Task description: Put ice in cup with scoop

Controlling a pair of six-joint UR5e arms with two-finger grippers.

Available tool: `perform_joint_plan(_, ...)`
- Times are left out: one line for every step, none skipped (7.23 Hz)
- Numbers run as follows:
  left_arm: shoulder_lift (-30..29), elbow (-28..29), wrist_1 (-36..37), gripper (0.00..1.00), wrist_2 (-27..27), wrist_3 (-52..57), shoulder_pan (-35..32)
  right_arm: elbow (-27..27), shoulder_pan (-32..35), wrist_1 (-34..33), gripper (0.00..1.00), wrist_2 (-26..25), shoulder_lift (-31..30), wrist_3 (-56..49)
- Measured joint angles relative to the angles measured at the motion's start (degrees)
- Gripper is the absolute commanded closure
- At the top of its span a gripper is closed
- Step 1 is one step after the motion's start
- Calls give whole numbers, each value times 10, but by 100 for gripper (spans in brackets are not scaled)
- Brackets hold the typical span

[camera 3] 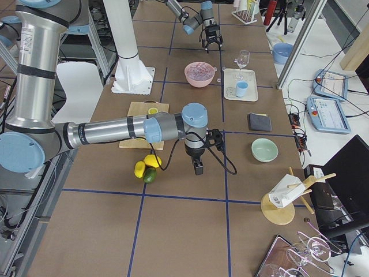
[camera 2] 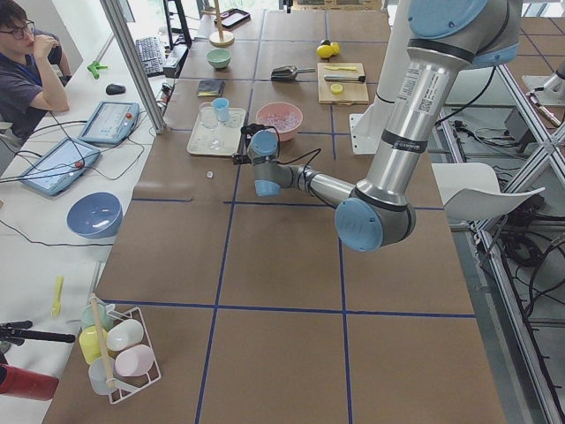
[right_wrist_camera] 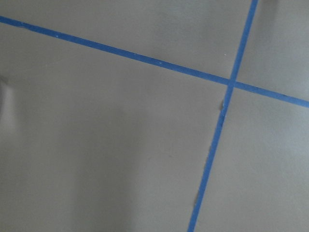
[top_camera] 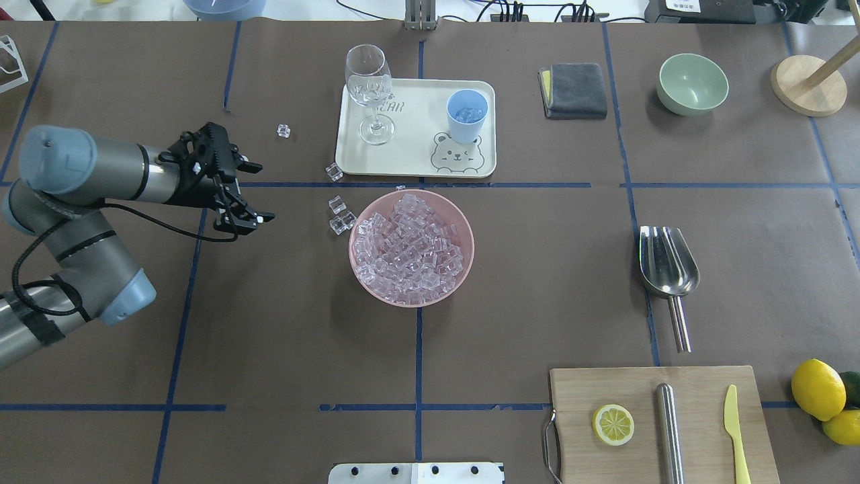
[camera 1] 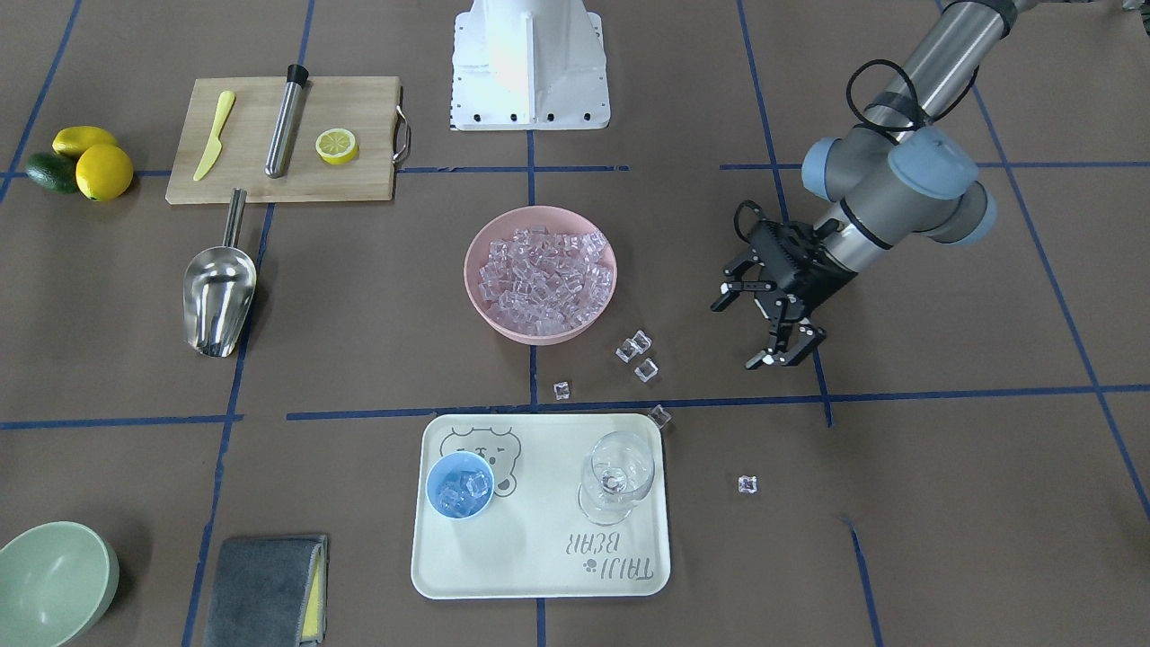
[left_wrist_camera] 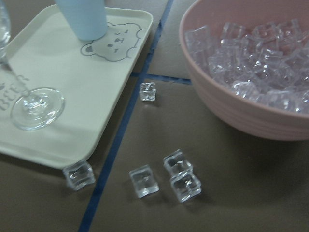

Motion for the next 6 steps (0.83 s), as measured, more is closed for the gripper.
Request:
perform_joint_plan(8, -1, 39, 0, -26, 49, -45, 1, 26, -33, 0, 6, -3, -13)
perform_joint_plan(12, -1, 105, 0, -56, 117, -101, 1, 42, -60, 0, 9, -3, -17)
perform_joint_plan(17, -2, 177, 0, -81, 163, -158, -4, 47, -71, 0, 9, -6, -18)
perform_joint_plan(24, -1, 266, 0, -108, 184, -224, -12, 49, -75, 0, 8, -8, -15)
perform_joint_plan(29, 1, 356, 0, -126, 191, -289, -17, 50, -76, 0, 7, -9, -12)
perform_joint_plan(32, 2, 441, 0, -141, 192, -345, -20, 50, -76, 0, 7, -10, -11)
